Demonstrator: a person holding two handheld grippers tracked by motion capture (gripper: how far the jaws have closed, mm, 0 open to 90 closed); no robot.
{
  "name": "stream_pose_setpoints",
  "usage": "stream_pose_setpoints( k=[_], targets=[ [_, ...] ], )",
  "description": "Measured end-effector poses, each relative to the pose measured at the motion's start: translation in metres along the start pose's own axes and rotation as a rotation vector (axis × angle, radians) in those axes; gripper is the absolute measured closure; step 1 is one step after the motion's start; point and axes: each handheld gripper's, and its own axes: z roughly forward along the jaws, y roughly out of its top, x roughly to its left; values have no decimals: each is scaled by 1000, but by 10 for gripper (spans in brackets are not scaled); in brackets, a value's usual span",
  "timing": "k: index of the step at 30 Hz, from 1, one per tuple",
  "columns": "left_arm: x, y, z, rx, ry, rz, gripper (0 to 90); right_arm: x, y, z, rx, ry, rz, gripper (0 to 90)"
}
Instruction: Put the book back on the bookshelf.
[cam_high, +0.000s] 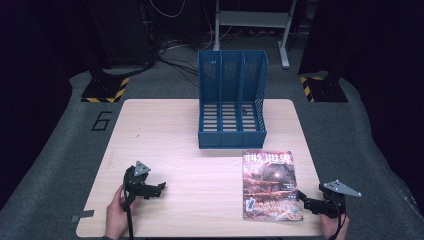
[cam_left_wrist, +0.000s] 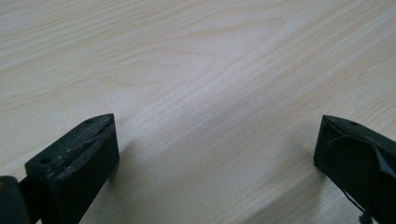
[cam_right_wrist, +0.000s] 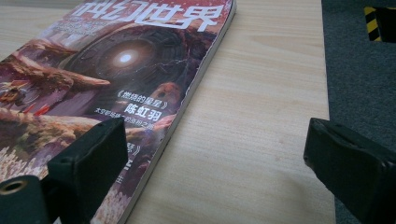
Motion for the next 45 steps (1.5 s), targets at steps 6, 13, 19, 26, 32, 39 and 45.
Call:
stream_pose_setpoints(
  k=[6,13,19,26,32,39,45],
  targets=[
    [0,0,0,1,0,0,0,-1,3,-1,9,-36,25,62],
    [0,0,0,0,1,-1,0,2,15,5,62,-22,9,72],
    [0,0,-1,8,-3,5,0,11,24,24,137,46,-18,144],
    [0,0,-1,14,-8,-2,0,18,31,35,165,72,-22,268],
    [0,0,-1,7,1,5,0,25,33,39,152,101,-38,416],
    [0,0,-1,12,-3,4,0,31,30,38,130,69,-16,431],
    [0,0,0,0,4,4,0,42,27,39,123,72,-28,434]
  ],
)
